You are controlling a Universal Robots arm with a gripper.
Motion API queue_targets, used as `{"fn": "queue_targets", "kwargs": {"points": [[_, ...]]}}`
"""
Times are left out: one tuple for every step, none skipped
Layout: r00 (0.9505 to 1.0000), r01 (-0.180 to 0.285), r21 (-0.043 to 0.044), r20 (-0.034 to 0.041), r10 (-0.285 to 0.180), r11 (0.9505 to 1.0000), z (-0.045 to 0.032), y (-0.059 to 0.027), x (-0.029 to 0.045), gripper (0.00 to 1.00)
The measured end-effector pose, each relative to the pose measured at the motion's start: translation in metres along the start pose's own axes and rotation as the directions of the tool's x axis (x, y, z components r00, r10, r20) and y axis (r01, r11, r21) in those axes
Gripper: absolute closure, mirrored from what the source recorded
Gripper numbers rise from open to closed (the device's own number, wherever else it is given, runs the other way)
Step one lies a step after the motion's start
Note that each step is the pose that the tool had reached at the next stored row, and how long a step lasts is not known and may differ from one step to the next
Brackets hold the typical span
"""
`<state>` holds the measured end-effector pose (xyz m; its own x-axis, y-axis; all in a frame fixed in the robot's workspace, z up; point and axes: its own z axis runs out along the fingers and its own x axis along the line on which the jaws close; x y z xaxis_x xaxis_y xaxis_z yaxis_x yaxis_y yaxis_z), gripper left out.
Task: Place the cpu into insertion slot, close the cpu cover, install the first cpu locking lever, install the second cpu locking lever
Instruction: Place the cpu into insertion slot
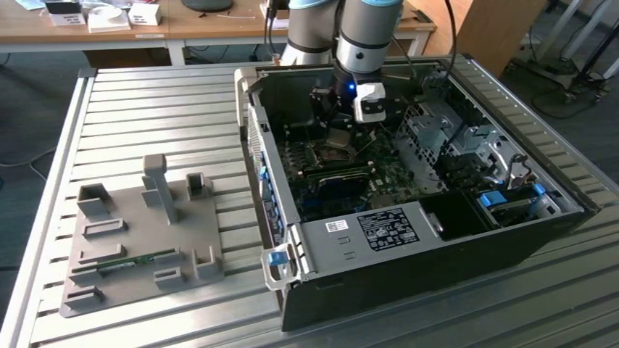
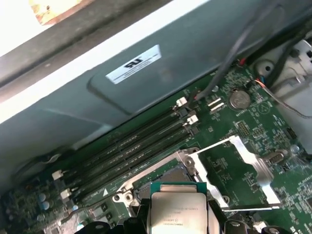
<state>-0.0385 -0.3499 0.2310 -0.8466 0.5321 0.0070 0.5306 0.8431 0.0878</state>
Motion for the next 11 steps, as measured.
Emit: {"fn": "queue_targets", "kwargs": {"points": [[0.9999, -0.013, -0.0001, 0.0011, 0.013, 0.9999, 0.0000, 0.0000, 0.0000, 0.46], [0.9997, -0.025, -0.0002, 0.0022, 0.025, 0.9997, 0.0001, 0.0000, 0.0000, 0.46], [0.9993, -0.038, -0.0003, 0.0034, 0.038, 0.9993, 0.0001, 0.0000, 0.0000, 0.46], [0.9987, -0.051, -0.0004, 0.0045, 0.051, 0.9987, 0.0001, 0.0000, 0.0000, 0.46], [0.9980, -0.064, -0.0007, 0.0056, 0.064, 0.9980, 0.0002, 0.0000, 0.0000, 0.46], [0.9971, -0.076, -0.0008, 0.0067, 0.076, 0.9971, 0.0002, 0.0000, 0.0000, 0.46], [0.9960, -0.090, -0.0010, 0.0079, 0.090, 0.9960, 0.0002, 0.0000, 0.0000, 0.46], [0.9947, -0.102, -0.0012, 0.0090, 0.102, 0.9947, 0.0002, 0.0000, 0.0000, 0.46], [0.9933, -0.115, -0.0014, 0.0101, 0.115, 0.9933, 0.0003, 0.0000, 0.0000, 0.46], [0.9917, -0.128, -0.0016, 0.0112, 0.128, 0.9917, 0.0003, 0.0000, 0.0000, 0.46], [0.9899, -0.141, -0.0018, 0.0123, 0.141, 0.9900, 0.0003, 0.0000, 0.0000, 0.46]]}}
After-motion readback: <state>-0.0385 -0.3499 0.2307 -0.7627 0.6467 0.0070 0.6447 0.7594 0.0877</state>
